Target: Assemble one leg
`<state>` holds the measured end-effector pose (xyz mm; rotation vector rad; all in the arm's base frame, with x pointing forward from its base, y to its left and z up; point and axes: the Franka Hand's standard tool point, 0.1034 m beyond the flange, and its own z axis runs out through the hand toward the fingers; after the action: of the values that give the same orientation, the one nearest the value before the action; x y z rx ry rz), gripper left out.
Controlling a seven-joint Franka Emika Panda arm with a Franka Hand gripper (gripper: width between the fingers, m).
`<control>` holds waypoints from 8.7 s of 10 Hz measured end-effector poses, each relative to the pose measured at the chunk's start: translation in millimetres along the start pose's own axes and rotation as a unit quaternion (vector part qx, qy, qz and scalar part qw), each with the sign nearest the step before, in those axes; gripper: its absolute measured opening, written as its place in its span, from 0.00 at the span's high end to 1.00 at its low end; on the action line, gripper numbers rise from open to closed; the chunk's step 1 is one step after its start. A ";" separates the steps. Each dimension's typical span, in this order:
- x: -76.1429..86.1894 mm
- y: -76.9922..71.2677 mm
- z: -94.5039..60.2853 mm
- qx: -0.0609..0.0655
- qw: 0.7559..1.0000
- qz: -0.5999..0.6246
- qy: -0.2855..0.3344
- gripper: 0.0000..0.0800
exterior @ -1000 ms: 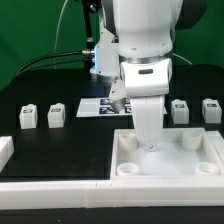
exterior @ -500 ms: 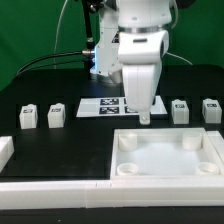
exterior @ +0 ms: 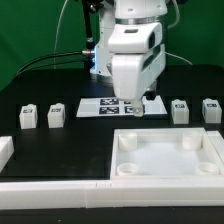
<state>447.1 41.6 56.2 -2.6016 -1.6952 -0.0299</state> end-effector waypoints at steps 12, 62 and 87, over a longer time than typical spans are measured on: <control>60.1 -80.3 3.6 0.025 0.822 0.568 -0.010 0.19; 61.4 -56.7 -56.9 0.274 0.749 0.474 -0.374 0.64; 129.3 103.6 -75.3 -0.098 0.870 0.439 0.200 0.64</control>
Offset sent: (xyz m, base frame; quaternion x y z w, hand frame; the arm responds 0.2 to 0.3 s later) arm 0.0000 0.0000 0.0000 0.0000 0.0000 0.1790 0.9838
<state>594.4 115.0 134.0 -2.9555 -0.3127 -0.6742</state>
